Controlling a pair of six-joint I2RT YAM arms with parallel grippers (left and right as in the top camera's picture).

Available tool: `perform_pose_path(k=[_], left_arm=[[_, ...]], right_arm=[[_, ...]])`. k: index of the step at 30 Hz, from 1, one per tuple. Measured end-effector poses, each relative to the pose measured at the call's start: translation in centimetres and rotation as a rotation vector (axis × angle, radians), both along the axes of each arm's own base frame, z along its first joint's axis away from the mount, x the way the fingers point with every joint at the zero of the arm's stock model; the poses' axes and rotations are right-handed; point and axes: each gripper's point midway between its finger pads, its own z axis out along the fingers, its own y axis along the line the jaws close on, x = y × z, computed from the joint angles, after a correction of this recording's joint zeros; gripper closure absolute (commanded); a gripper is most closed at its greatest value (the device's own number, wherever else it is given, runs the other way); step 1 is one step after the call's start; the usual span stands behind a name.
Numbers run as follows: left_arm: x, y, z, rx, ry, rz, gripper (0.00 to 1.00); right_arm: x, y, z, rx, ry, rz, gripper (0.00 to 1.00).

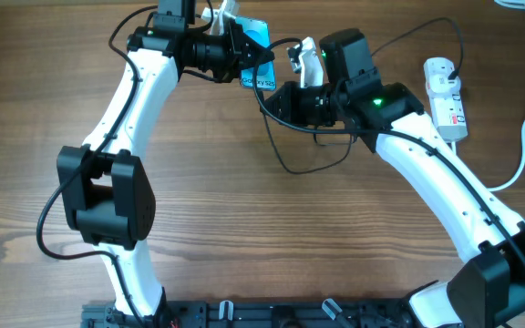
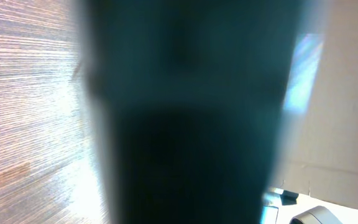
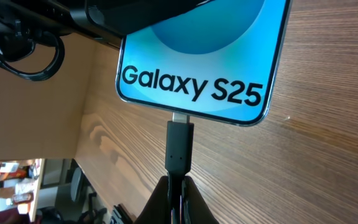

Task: Plug charger to phone and switch on socket
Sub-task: 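Lift the cable plug with the right gripper toward the phone's bottom port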

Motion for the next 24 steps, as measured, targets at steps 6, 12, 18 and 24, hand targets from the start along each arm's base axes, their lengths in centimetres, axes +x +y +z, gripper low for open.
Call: perform_pose_path(k=[6,12,18,24], left_arm=[[0.1,0.0,0.0,0.001,-0.003,0.001,0.96],[0.1,0.0,0.0,0.001,-0.003,0.002,0.96],[0.0,0.2,-0.3,0.018,0.010,0.012,0.96],[0.0,0.2,-1.1,0.060,0.022,0.030,0.96]], right_arm=[[0.0,0.0,-0.1,-0.001,0.009,-0.012,0.96],[0.2,0.0,0.1,0.005,0.009,-0.018,0.96],[0.3,0.2,0.2,0.014,0.016,-0.030,0.96],[0.4,0.0,-0.2,-0.005,0.015,-0.046,0.96]])
